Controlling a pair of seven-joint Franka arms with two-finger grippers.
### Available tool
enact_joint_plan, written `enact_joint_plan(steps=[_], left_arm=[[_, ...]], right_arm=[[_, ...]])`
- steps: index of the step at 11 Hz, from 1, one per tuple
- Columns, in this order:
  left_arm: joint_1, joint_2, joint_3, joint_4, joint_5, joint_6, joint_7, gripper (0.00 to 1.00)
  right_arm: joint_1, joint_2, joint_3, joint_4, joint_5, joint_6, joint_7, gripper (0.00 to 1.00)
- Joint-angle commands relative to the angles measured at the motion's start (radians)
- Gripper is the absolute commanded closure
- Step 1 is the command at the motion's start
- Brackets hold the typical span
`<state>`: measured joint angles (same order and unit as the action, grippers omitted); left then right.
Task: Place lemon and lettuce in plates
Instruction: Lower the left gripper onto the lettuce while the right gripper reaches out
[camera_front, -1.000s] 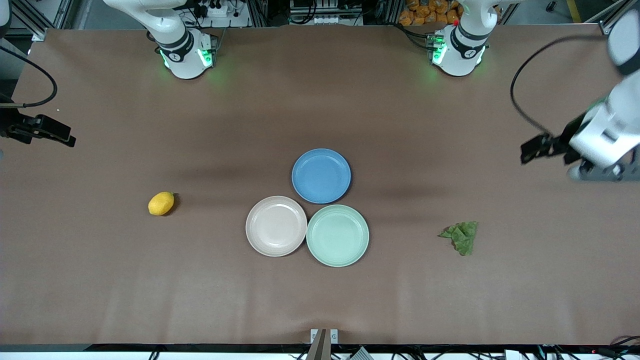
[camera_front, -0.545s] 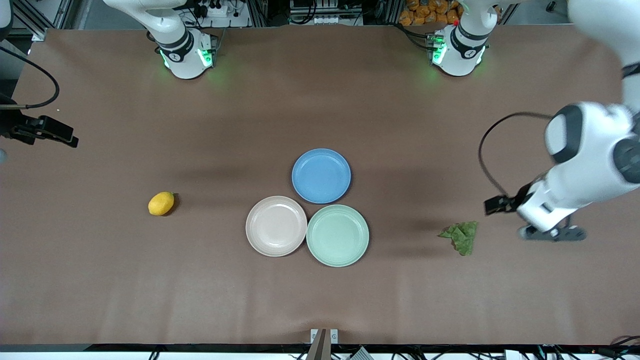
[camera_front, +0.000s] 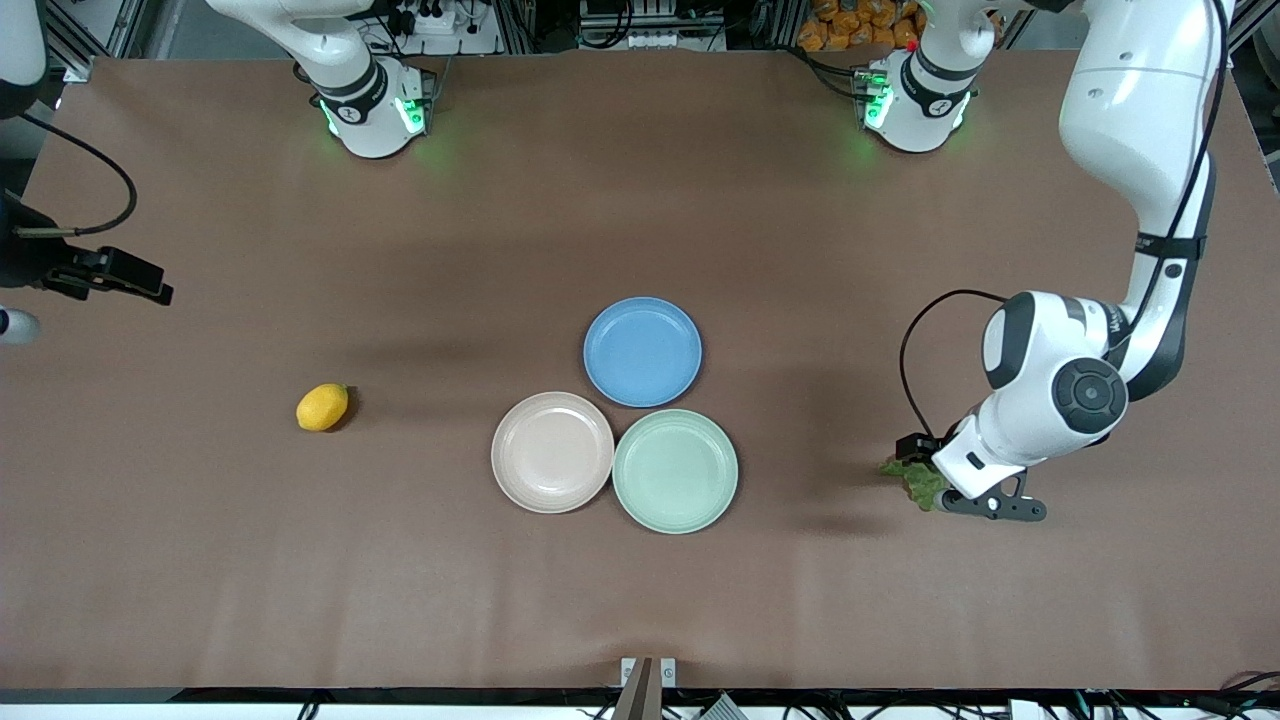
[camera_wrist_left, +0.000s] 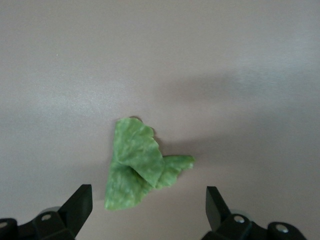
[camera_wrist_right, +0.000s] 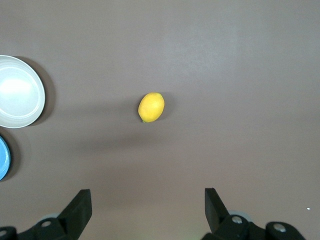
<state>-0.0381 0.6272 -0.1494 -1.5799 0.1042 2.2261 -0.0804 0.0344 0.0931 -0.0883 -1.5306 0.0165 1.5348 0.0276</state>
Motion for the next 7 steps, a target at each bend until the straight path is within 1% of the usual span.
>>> enact_joint_plan(steps=[1,2,4,7], left_arm=[[0.018,0.046,0.004,0.005,0.045,0.047,-0.013,0.00],[0.032,0.051,0.005,-0.006,0.046,0.061,-0.012,0.00],[0.059,0.058,0.004,-0.038,0.048,0.114,0.002,0.00],[0.047,0.089,0.002,-0.049,0.045,0.164,-0.015,0.00]], right_arm=[[0.005,-0.013,-0.001,-0.078,0.014,0.073,0.008,0.00],[0.010,-0.015,-0.001,-0.103,0.014,0.105,0.011,0.00],[0.012,-0.015,0.001,-0.169,0.042,0.186,0.015,0.00],[0.025,-0.015,0.004,-0.256,0.042,0.295,0.017,0.00]])
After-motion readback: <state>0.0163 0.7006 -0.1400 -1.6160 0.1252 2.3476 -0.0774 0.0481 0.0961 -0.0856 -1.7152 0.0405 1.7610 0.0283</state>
